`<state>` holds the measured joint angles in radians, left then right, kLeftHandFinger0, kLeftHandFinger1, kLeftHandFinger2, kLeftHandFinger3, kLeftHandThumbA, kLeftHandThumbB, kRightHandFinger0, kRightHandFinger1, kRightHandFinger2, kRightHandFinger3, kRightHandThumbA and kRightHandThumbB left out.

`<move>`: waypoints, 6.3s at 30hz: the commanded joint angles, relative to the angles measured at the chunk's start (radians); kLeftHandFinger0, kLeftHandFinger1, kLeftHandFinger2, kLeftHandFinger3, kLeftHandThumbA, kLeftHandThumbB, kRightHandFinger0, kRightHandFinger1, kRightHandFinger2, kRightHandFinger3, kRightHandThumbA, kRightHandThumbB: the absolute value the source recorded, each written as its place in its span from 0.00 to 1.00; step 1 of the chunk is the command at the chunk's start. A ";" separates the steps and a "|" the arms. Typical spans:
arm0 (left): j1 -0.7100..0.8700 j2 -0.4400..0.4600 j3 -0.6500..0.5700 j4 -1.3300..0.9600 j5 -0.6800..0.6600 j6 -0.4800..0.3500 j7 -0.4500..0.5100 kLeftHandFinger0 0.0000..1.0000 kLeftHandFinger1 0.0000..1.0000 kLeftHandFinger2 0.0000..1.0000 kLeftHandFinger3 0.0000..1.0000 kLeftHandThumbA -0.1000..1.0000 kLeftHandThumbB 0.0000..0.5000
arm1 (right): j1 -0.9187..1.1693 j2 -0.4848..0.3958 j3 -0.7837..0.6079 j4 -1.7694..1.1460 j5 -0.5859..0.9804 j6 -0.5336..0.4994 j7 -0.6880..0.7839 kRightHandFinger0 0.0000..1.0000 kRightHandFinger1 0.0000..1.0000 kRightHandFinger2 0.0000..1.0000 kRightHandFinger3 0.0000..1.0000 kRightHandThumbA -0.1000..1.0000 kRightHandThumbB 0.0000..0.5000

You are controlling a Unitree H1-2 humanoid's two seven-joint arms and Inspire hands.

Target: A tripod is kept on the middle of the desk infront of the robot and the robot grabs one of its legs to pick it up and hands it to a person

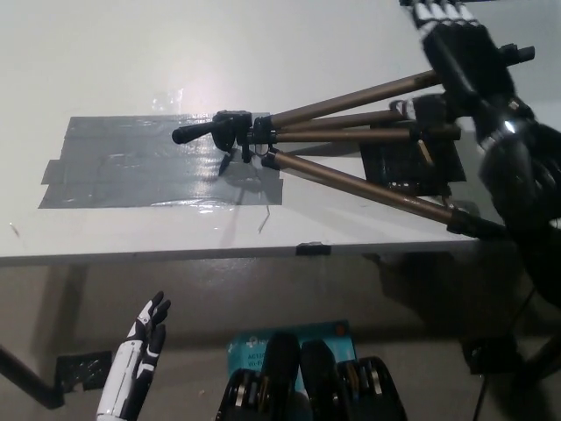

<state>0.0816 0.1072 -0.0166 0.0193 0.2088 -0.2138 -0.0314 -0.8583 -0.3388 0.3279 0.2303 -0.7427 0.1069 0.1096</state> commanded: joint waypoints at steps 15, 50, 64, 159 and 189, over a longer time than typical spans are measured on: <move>-0.008 0.013 -0.002 -0.022 -0.013 -0.037 0.004 1.00 1.00 1.00 1.00 1.00 0.23 | -0.231 0.095 0.252 0.500 -0.167 -0.009 -0.049 1.00 1.00 1.00 1.00 0.95 1.00; -0.048 0.027 -0.007 -0.036 0.007 0.008 -0.012 1.00 1.00 1.00 1.00 1.00 0.23 | -0.335 0.057 0.282 0.555 -0.277 -0.294 -0.924 0.00 0.19 0.71 0.38 0.00 0.54; -0.063 0.030 -0.011 -0.045 0.006 0.025 -0.020 1.00 1.00 1.00 1.00 1.00 0.19 | -0.464 0.098 0.288 0.728 -0.280 -0.293 -0.978 0.00 0.26 0.74 0.76 0.00 0.55; -0.037 0.047 -0.036 -0.040 0.012 0.039 0.000 1.00 1.00 1.00 1.00 0.99 0.14 | 0.844 -0.086 -0.014 -0.822 0.613 -0.197 -0.299 1.00 1.00 1.00 1.00 0.87 0.65; -0.021 0.042 -0.025 -0.047 0.006 0.036 0.007 1.00 1.00 1.00 1.00 0.95 0.13 | 0.898 0.164 -0.147 -0.341 0.593 -0.401 -0.213 1.00 1.00 1.00 1.00 0.80 0.60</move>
<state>0.0722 0.1411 -0.0514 -0.0001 0.2124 -0.1463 -0.0424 0.0600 -0.1798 0.1971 -0.0987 -0.1559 -0.2304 -0.1279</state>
